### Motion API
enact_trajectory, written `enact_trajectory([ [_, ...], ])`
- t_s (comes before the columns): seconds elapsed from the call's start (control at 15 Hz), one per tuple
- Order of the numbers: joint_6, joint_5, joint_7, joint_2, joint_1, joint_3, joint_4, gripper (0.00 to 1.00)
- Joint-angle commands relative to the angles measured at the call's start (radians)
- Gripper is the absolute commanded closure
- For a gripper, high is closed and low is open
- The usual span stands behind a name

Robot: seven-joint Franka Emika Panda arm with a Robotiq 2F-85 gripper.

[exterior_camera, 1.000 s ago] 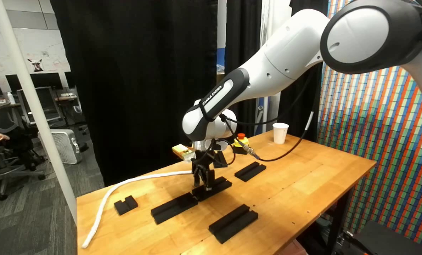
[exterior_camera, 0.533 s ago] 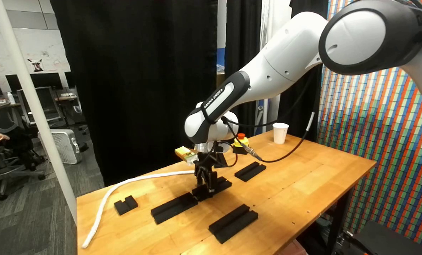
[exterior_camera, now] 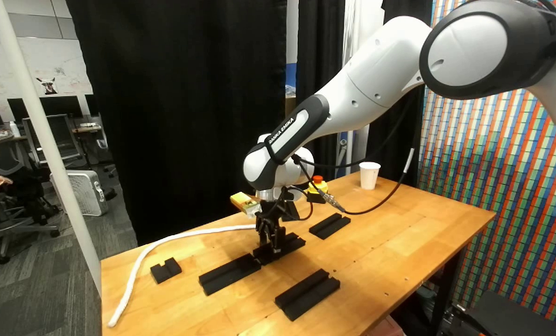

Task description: Attach some of the black objects at their width to make one long black strip

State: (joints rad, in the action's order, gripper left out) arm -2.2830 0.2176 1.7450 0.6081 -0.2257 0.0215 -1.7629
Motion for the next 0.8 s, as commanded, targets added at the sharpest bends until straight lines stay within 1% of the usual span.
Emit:
enact_trajectory([
  [0.0, -0.028, -0.023, -0.002, 0.01, 0.0, -0.007, 0.001, 0.49],
  [0.13, -0.027, -0.022, -0.001, 0.005, 0.001, -0.007, -0.002, 0.52],
  [0.27, -0.027, -0.021, 0.0, 0.003, 0.0, -0.006, -0.004, 0.53],
  [0.73, -0.028, -0.016, 0.005, 0.001, -0.005, 0.0, -0.01, 0.53],
])
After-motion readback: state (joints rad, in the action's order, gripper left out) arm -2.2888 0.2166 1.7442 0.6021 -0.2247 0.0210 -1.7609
